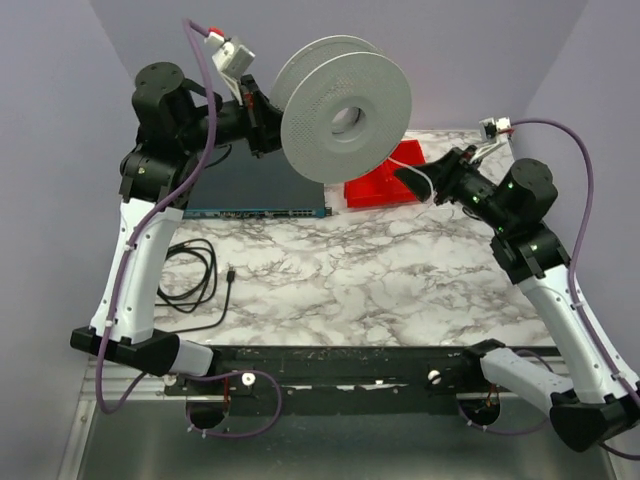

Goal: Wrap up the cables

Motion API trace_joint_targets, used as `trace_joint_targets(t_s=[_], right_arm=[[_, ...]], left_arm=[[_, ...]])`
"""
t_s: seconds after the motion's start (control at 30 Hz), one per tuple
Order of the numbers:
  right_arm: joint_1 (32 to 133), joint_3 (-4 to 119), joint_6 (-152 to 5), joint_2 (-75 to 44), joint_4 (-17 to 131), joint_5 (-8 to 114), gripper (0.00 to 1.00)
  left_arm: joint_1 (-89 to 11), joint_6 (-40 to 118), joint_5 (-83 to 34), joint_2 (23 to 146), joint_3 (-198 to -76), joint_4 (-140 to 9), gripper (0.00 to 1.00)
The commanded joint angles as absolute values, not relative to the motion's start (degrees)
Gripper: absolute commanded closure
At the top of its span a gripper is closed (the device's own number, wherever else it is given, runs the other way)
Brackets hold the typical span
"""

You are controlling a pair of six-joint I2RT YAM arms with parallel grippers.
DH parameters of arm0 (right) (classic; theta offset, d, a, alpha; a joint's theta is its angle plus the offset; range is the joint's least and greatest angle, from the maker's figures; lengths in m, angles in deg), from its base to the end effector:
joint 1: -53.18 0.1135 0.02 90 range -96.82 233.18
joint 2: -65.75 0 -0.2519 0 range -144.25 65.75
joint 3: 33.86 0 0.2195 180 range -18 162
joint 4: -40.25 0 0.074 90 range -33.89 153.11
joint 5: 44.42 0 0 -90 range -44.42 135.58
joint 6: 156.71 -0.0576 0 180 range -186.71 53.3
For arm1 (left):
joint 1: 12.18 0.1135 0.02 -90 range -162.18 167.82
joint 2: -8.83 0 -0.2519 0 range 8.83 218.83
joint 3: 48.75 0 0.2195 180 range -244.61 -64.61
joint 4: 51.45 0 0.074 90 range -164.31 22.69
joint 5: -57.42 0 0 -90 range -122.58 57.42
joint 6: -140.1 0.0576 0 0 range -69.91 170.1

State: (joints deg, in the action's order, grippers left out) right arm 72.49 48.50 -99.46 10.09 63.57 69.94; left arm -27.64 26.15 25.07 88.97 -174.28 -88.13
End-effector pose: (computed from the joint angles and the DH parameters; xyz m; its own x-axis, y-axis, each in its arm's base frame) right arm 0.1811 0.0886 0.4276 -0.3264 0.4078 -0.8527 -0.6103 0.5980 0.5196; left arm 0.2132 -0.1094 0.5338 -0.2512 -0.1559 -0.9553 0.9251 0.2515 -0.2843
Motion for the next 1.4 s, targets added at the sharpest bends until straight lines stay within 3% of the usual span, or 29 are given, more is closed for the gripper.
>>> trace_joint_targets(t_s=[0.0, 0.27, 0.43, 0.6, 1.0, 1.37], right_arm=[[72.41, 44.86, -96.96, 9.40, 60.06, 66.01, 0.38], [72.41, 35.50, -95.20, 5.78, 52.75, 56.71, 0.37], [72.68, 30.23, -97.33, 4.15, 43.38, 60.84, 0.36], [73.38, 26.91, -96.01, 2.09, 34.56, 57.35, 0.33], [73.76, 25.63, -97.57, -3.45, 27.31, 63.30, 0.29], [79.76, 20.58, -105.40, -0.34, 20.00, 57.64, 0.28]], left_arm=[[-30.88, 37.22, -0.64, 88.10, -173.95, -103.89, 1.00], [-36.92, 38.99, -14.97, 86.35, -173.59, -103.79, 1.00], [-40.47, 39.38, -23.40, 85.82, -173.95, -104.00, 1.00], [-42.26, 38.42, -30.09, 85.56, -174.34, -103.70, 1.00], [-48.60, 36.75, -40.50, 87.18, -180.06, -105.65, 1.00], [-60.05, 37.19, -66.27, 91.07, -184.39, -104.36, 1.00]])
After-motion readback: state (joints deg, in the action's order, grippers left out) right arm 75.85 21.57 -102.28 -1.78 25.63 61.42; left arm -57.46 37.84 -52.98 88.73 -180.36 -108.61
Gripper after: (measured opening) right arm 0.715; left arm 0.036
